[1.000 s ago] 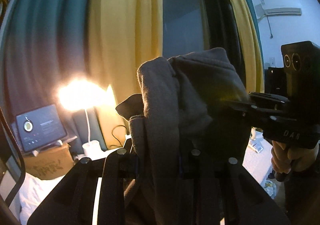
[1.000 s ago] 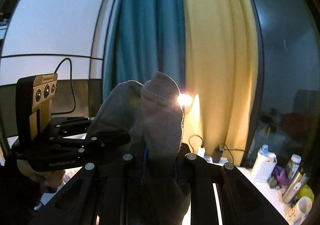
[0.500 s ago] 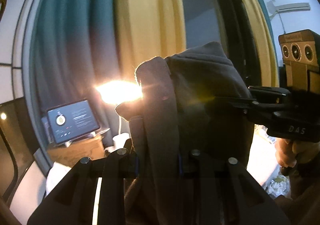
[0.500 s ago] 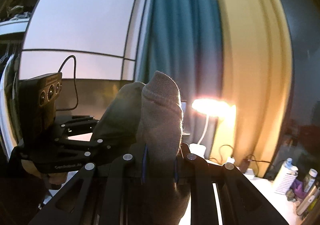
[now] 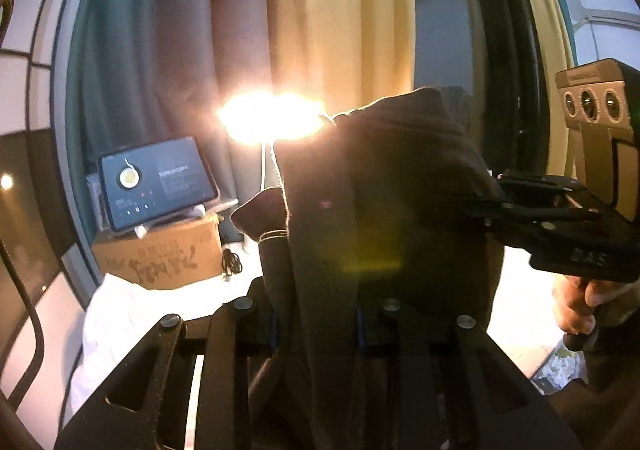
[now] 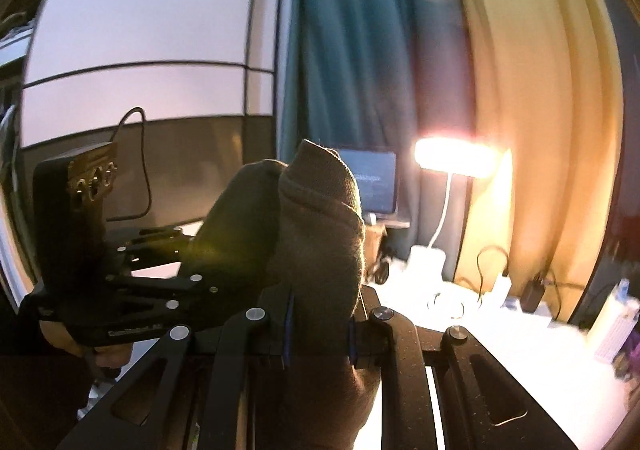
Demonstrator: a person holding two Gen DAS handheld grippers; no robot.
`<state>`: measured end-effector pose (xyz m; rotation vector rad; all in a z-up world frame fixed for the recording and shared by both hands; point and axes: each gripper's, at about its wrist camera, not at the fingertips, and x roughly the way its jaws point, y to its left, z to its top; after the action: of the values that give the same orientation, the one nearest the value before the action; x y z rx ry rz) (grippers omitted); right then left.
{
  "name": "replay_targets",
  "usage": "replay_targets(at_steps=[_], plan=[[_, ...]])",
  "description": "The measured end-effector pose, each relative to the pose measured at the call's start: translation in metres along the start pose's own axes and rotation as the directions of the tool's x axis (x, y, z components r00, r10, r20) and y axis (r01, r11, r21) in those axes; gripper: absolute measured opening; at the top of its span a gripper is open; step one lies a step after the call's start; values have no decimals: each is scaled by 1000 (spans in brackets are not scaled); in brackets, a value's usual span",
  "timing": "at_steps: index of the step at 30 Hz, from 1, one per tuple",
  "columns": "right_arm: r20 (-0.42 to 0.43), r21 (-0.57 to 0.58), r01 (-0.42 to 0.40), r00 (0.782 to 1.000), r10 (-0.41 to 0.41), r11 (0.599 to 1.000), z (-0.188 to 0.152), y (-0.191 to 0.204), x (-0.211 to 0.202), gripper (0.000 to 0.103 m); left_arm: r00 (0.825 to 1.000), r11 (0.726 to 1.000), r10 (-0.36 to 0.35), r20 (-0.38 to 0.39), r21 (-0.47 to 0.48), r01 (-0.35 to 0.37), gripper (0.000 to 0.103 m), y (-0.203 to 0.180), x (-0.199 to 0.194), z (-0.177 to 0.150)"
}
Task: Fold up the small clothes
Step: 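Hold the brown shirt raised high with both grippers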
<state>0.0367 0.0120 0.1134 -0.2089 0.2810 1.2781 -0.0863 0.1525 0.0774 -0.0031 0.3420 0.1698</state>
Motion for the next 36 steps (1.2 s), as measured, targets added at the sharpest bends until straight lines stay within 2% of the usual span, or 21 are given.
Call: replay_targets(at_steps=[6, 18, 28, 36], plan=[[-41, 79, 20, 999, -17, 997, -10, -33, 31, 19, 998, 999, -32, -47, -2, 32, 25, 8, 30, -1], [-111, 159, 43, 994, -26, 986, -24, -73, 83, 19, 988, 997, -72, -136, -14, 71, 25, 28, 85, -4], [-165, 187, 48, 986, -17, 981, -31, -94, 125, 19, 979, 995, -91, -183, -44, 85, 25, 47, 119, -9], [-211, 217, 61, 977, -14, 974, -40, -108, 155, 19, 964, 994, -109, -243, -59, 97, 25, 61, 152, -17]])
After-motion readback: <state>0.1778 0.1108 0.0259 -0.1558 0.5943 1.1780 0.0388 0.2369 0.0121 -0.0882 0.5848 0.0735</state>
